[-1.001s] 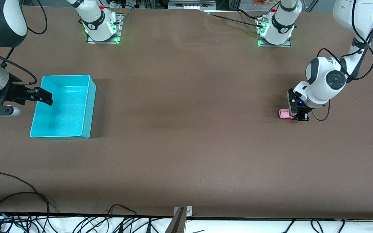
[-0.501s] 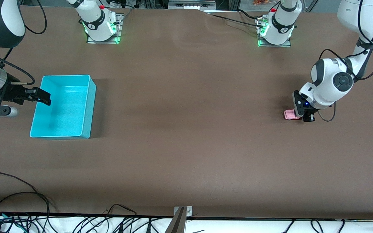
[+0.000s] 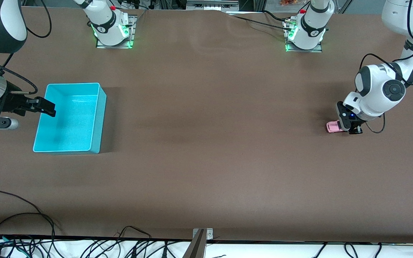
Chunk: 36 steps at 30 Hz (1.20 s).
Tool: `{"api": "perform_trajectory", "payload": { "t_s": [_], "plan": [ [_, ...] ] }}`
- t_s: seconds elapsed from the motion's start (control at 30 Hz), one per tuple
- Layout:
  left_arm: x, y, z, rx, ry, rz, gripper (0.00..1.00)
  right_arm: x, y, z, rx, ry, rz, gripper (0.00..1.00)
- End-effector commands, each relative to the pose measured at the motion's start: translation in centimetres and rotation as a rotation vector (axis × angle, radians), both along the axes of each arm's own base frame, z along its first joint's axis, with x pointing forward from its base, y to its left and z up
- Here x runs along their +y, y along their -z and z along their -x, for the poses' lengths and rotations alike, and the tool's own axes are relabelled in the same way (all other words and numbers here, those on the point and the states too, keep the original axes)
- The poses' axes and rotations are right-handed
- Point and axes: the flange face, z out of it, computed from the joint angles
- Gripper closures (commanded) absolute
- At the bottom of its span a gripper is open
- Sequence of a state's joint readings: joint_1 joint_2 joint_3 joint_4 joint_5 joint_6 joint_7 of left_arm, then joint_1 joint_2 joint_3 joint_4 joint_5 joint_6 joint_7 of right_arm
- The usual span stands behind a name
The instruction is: Wind and store pink jeep toy
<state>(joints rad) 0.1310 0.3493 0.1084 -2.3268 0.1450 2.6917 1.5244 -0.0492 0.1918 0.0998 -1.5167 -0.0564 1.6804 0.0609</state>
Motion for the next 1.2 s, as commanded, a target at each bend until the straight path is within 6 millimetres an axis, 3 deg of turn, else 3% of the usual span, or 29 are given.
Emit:
{"api": "perform_trajectory", "payload": {
  "t_s": [0.0,0.4,0.63,1.17],
  "plan": [
    [2.8,3.5,0.9,0.056,0.026,-0.018,1.00,-1.1,-0.1,-0.1,0.009,0.006,0.001,0.00],
    [6.7,2.5,1.4,0.031,0.154,-0.056,1.00,-2.0,0.1,-0.1,0.015,0.020,0.001,0.00],
    [9.5,2.4,2.5,0.038,0.110,-0.074,1.00,-2.0,0.1,-0.1,0.015,0.021,0.002,0.00],
    [9.9,2.2,1.9,0.020,0.071,-0.075,1.00,-1.9,0.1,-0.1,0.015,0.020,0.001,0.00]
  ]
}}
